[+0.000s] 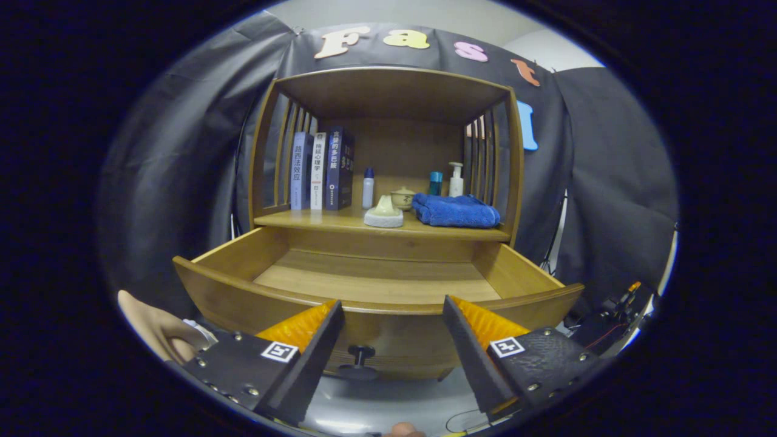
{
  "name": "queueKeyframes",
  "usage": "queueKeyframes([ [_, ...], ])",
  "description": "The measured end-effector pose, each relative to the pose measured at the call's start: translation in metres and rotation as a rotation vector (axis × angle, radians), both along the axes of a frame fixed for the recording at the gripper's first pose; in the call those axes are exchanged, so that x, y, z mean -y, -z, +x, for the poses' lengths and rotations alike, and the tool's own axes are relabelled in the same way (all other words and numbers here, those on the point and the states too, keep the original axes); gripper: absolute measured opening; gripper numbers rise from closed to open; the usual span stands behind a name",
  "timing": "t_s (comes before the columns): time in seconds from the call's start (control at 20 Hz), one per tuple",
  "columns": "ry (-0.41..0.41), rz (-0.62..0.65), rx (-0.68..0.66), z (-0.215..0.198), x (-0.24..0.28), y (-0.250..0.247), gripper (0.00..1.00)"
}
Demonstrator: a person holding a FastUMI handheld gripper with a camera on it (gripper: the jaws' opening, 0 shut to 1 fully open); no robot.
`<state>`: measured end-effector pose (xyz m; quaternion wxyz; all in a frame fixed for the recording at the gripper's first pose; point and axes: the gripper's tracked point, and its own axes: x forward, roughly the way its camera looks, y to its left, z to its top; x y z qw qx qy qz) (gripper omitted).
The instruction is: Pull open the drawer, take out the items inside it, and place them on the countertop above the cabinet.
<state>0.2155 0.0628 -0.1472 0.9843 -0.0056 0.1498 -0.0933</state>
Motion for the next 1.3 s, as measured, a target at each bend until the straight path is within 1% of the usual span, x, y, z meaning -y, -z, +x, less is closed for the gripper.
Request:
queueKeyframes([
  [0.2, -0.003, -0.005, 0.019, 0.007, 0.003, 0.000, 0.99],
  [0.45, -0.011, -0.003, 0.012, 0.028, 0.008, -0.002, 0.99],
  [0.55, -0.008, -0.004, 0.035, 0.040, 0.010, -0.008, 0.99],
  [0.6, -0.006, 0.008, 0.019, 0.048, 0.009, -0.002, 0.99],
  [0.65, -0.001, 0.018, 0.026, 0.050, 0.009, -0.006, 0.99],
  [0.8, 0.012, 0.046, 0.014, 0.075, 0.012, -0.004, 1.00],
  [1.1, 0.020, 0.049, 0.005, 0.116, 0.012, 0.001, 0.99],
  [1.3, 0.009, 0.008, 0.022, 0.137, 0.010, 0.002, 0.99],
])
